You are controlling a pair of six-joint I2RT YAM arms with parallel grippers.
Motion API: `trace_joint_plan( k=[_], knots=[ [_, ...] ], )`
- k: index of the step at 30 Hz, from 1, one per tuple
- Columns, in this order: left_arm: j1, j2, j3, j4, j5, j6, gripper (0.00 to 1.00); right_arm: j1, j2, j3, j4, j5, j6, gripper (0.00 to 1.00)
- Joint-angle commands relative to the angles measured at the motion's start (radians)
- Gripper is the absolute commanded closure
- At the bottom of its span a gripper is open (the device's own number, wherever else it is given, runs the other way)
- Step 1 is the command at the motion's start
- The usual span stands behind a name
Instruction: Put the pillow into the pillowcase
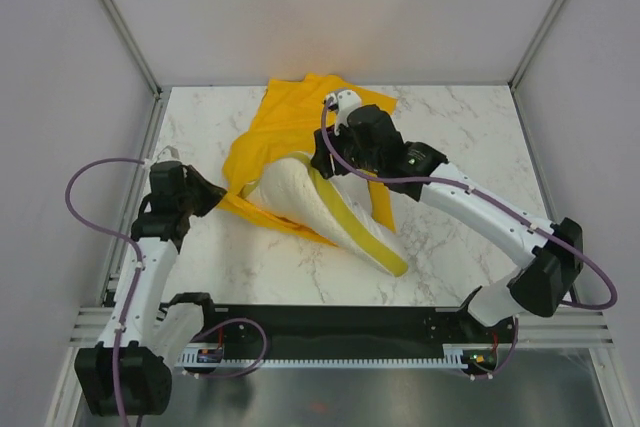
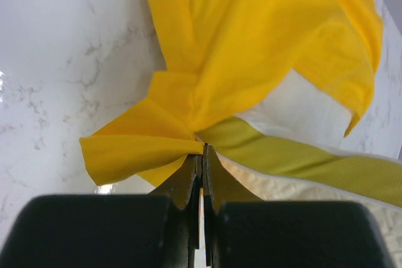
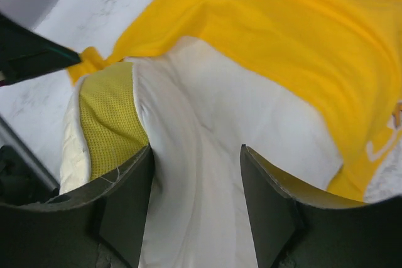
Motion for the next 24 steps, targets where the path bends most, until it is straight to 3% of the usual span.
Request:
trace_joint_plan(
  k=[1, 3, 5, 7, 11, 15, 16, 21, 24],
  knots=[
    [0.127, 0.074, 0.042, 0.165, 0.119, -0.017, 0.98, -0.113, 0.075, 0.003, -0.032, 0.121, 0.013, 0.36],
    [0.146, 0.201, 0.089, 0.179, 0.172, -0.012, 0.98, -0.138, 0.086, -0.018, -0.017, 0.100, -0.002, 0.36],
    [0.153, 0.304, 0.167, 0.190, 0.189, -0.008, 0.98, -0.138, 0.073, -0.034, 0.012, -0.076, -0.057, 0.36],
    [0.157, 0.350, 0.221, 0.199, 0.190, -0.006, 0.98, -0.088, 0.016, -0.073, 0.072, -0.354, -0.097, 0.35],
    [0.153, 0.421, 0.260, 0.237, 0.227, -0.026, 0.98, 0.002, -0.088, -0.075, 0.103, -0.605, -0.128, 0.30],
    [0.153, 0.429, 0.235, 0.271, 0.229, -0.034, 0.98, -0.009, -0.147, -0.006, 0.087, -0.633, -0.091, 0.26],
    [0.153, 0.424, 0.226, 0.271, 0.224, -0.029, 0.98, -0.018, -0.139, 0.015, 0.055, -0.627, -0.090, 0.27],
    [0.153, 0.409, 0.217, 0.271, 0.212, -0.017, 0.98, -0.026, -0.017, 0.180, -0.122, -0.154, -0.156, 0.27],
    [0.153, 0.392, 0.224, 0.262, 0.196, -0.008, 0.98, -0.038, 0.179, 0.265, -0.179, 0.136, -0.218, 0.29]
  ],
)
